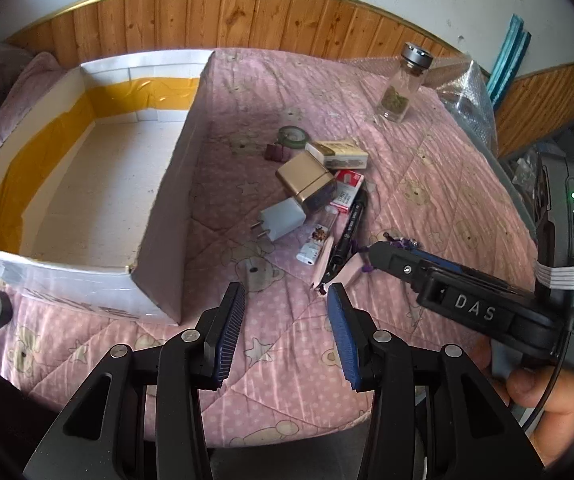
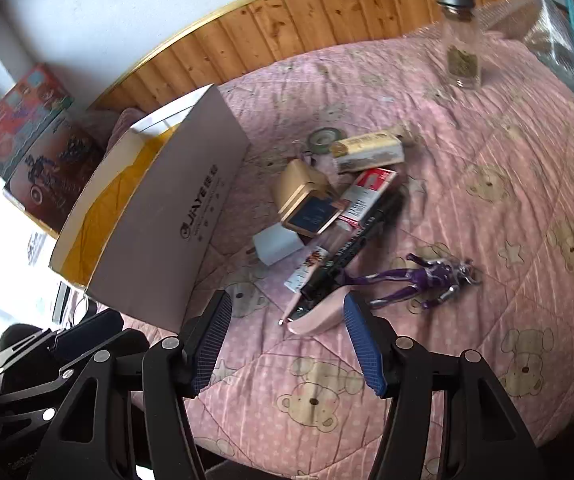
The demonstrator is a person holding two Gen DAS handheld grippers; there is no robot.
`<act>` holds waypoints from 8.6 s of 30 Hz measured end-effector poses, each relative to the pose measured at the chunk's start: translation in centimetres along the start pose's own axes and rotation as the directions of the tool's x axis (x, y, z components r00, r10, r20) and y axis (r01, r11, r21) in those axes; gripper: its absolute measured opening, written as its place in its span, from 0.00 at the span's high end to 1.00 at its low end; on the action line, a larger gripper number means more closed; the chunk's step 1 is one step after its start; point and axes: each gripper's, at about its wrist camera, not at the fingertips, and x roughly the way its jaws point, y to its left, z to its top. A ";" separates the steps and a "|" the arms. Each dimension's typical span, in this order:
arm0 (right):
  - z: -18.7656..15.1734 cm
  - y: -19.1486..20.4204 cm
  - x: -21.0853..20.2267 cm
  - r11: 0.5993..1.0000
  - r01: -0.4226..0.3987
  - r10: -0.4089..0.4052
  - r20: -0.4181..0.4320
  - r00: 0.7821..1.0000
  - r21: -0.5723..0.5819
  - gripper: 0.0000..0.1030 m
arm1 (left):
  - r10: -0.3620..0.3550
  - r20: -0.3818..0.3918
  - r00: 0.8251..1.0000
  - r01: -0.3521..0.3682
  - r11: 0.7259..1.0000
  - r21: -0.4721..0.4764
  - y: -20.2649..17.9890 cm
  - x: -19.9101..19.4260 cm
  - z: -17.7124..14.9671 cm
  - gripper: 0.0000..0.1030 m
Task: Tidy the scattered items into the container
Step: 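Grasp the pink bottle with the left tool while the right tool grasps the purple action figure, then lift the pink bottle and action figure and carry both toward the white box, then move both held items over the yellow-lined interior of the white box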
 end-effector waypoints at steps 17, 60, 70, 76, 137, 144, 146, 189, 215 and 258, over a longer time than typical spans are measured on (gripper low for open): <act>1.2 -9.8 5.0 0.932 -0.032 0.052 -0.048 0.998 0.361 0.79 | -0.088 -0.173 0.981 0.092 0.996 0.016 -2.7 10.8 1.0 0.56; 4.6 -10.2 6.1 0.964 -0.020 0.023 -0.009 1.000 0.266 0.61 | 0.126 -0.023 0.992 -0.113 0.945 0.307 -4.6 11.4 -0.2 0.60; 4.4 -10.4 5.6 0.948 -0.077 0.087 -0.018 0.996 0.310 0.61 | -0.049 -0.089 0.995 0.052 0.998 0.029 -0.5 11.0 1.1 0.64; 4.4 -10.0 6.3 0.956 -0.057 0.065 -0.020 0.998 0.287 0.65 | 0.001 -0.091 0.996 0.004 0.999 0.054 -2.4 11.9 1.5 0.71; 0.1 2.9 -4.7 0.986 -0.146 0.152 0.076 0.985 -0.078 0.77 | -0.180 0.151 0.972 0.208 0.957 -0.200 2.5 -2.1 1.1 0.72; 0.7 5.2 -4.6 0.980 -0.148 0.158 0.072 0.985 -0.130 0.77 | -0.183 0.178 0.967 0.221 0.949 -0.225 4.2 -3.1 1.6 0.72; 0.9 5.7 -4.5 0.979 -0.149 0.160 0.071 0.985 -0.139 0.77 | -0.180 0.186 0.966 0.221 0.947 -0.231 4.6 -3.4 1.7 0.72; 3.9 15.8 -2.4 0.937 -0.185 0.203 0.030 0.979 -0.297 0.77 | -0.157 0.265 0.951 0.244 0.910 -0.335 12.1 -6.4 4.1 0.72; 5.7 19.5 1.1 0.923 -0.226 0.235 -0.010 0.972 -0.313 0.77 | -0.132 0.231 0.964 0.213 0.903 -0.373 16.3 -5.0 6.8 0.72; 13.1 22.4 8.4 0.889 -0.203 0.168 -0.120 0.978 -0.410 0.77 | -0.086 0.084 0.993 0.114 0.894 -0.433 21.4 0.5 15.6 0.72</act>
